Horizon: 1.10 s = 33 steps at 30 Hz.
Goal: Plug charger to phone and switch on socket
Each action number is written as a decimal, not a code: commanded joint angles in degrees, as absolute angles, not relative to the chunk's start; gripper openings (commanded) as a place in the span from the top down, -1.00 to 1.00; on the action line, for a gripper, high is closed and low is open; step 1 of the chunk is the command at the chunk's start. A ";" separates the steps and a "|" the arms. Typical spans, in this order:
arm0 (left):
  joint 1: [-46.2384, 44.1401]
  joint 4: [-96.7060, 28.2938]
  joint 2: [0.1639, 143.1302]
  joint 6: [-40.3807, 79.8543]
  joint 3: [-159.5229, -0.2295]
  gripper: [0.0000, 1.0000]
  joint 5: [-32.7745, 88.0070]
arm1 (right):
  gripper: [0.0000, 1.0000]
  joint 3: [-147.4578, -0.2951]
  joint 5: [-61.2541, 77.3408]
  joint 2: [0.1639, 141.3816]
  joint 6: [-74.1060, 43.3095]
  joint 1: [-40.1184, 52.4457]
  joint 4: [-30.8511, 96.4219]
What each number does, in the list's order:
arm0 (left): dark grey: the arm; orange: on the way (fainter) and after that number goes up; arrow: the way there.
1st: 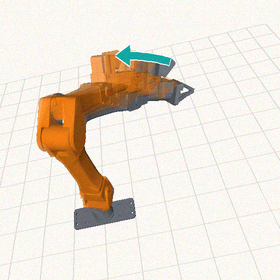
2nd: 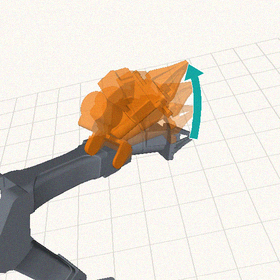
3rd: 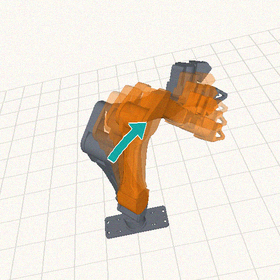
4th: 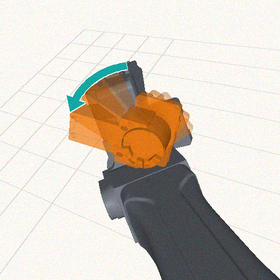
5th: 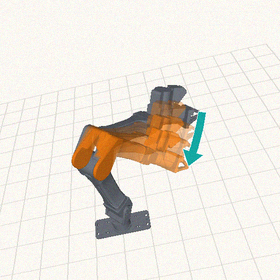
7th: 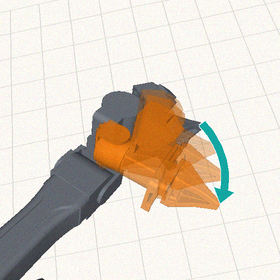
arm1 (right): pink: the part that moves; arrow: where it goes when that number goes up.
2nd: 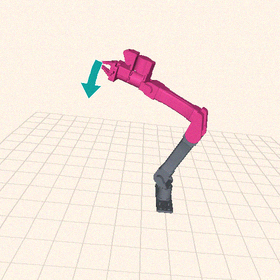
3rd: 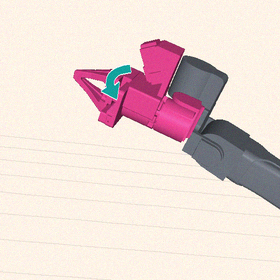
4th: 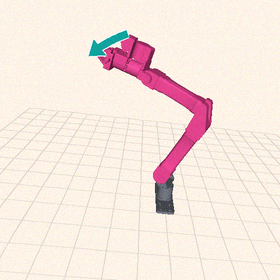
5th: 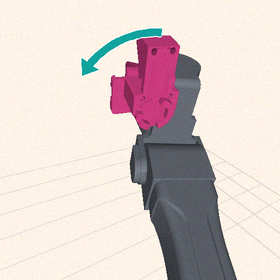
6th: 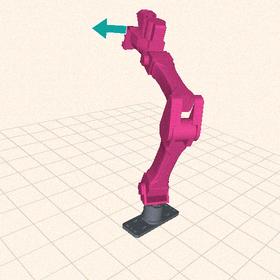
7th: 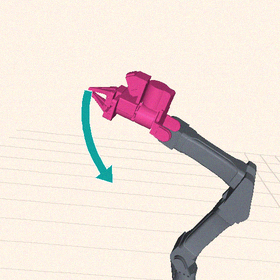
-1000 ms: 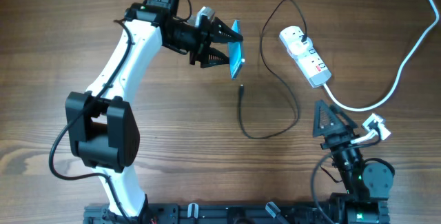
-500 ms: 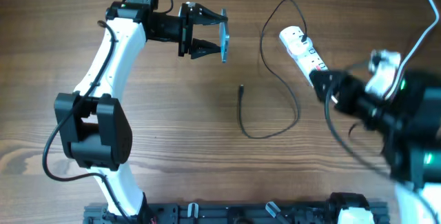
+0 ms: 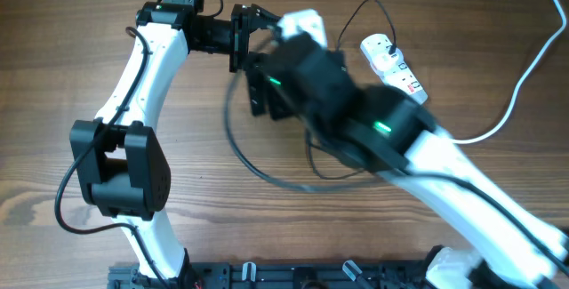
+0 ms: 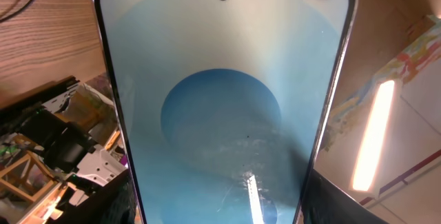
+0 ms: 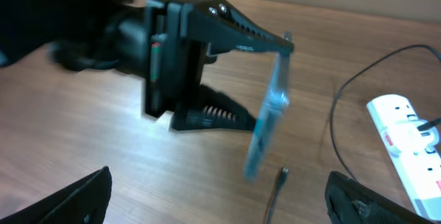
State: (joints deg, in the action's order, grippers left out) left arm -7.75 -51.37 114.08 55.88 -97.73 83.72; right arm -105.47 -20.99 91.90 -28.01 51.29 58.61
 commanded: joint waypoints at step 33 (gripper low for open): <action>-7.42 -51.37 112.27 60.49 -98.87 -0.12 84.90 | 0.26 -112.81 -15.27 102.19 -37.52 43.90 62.39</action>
